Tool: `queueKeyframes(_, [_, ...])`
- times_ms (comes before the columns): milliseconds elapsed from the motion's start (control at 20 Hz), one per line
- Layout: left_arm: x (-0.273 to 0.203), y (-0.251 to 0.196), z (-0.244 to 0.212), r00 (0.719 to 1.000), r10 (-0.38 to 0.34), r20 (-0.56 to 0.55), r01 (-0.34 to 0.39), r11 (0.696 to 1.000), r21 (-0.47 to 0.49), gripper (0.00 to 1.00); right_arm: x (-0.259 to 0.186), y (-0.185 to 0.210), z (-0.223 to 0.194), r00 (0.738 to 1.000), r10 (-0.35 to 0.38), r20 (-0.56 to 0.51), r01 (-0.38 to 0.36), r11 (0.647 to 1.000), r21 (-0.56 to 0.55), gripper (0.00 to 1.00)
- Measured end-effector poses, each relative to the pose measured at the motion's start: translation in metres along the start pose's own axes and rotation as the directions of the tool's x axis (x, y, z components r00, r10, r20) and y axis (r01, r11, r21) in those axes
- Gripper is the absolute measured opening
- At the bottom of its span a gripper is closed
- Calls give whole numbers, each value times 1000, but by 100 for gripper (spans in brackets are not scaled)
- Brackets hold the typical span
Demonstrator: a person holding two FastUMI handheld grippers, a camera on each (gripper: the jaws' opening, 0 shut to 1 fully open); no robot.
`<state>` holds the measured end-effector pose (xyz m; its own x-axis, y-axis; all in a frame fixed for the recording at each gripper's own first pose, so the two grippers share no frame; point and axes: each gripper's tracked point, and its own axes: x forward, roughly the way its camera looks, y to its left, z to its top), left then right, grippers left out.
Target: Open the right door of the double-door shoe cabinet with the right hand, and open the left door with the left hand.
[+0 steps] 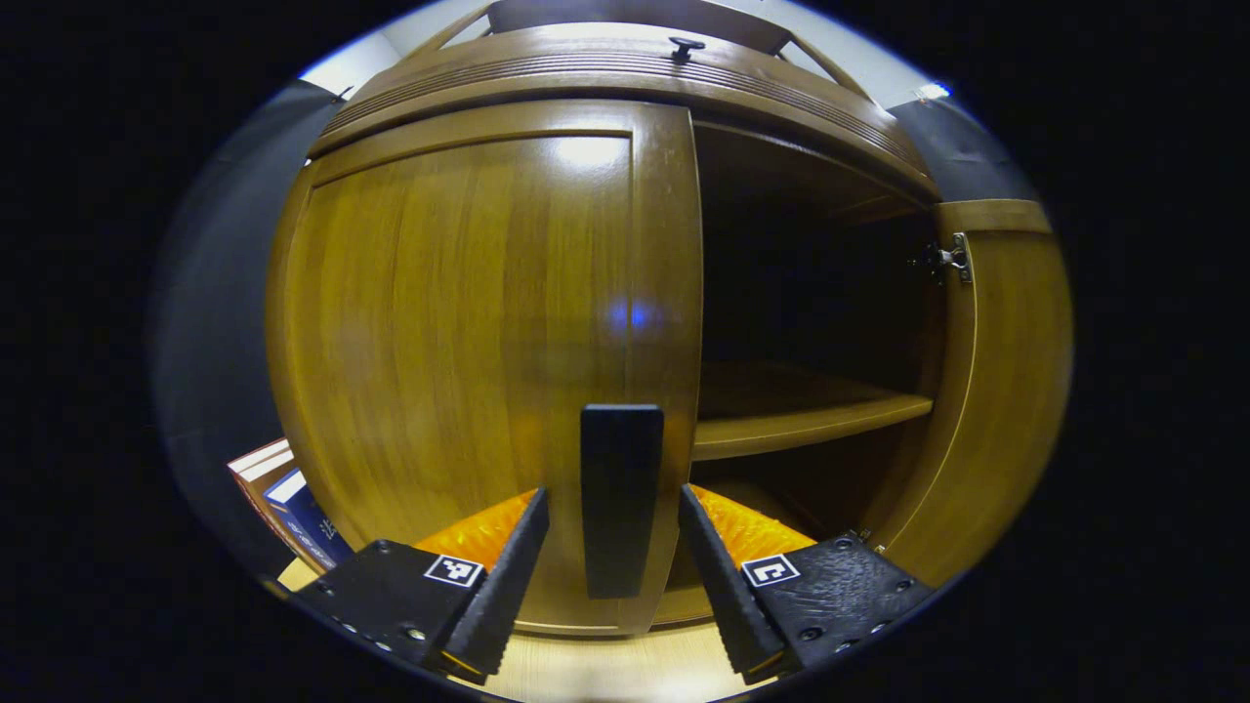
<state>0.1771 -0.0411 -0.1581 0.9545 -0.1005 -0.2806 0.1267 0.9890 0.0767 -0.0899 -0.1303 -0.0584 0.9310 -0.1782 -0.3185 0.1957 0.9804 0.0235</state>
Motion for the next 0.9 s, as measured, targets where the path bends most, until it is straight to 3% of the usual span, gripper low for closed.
queueKeyframes(50, [1,-4,0,1000,-22,-2,22,1000,10,68,0,5,1,1000,5,2,-5,1000,-6,4])
queueKeyframes(200, [3,0,1,1000,-13,2,13,999,40,45,-1,15,-2,1000,22,1,-22,999,-24,7])
queueKeyframes(250, [3,2,-1,1000,-13,5,13,999,43,55,-1,19,-1,1000,28,-1,-28,999,-29,11])
queueKeyframes(300, [3,3,0,1000,-22,14,22,999,37,35,-1,24,-3,999,34,-3,-34,999,-34,11])
queueKeyframes(350, [2,2,0,999,-37,14,36,999,32,24,-1,28,-2,999,40,-4,-41,998,-39,13])
queueKeyframes(450, [1,3,-1,999,-44,7,43,999,26,40,2,34,-4,999,48,-8,-49,997,-51,15])
queueKeyframes(500, [-1,2,-1,999,-39,5,39,999,32,26,2,37,-6,999,53,-9,-53,997,-57,18])
queueKeyframes(750, [-18,4,-5,999,-44,-21,44,999,26,26,3,46,-10,997,70,-10,-71,993,-96,44])
queueKeyframes(900, [-35,5,-7,999,-32,-39,32,999,11,26,11,53,-11,995,95,-19,-96,989,-113,50])
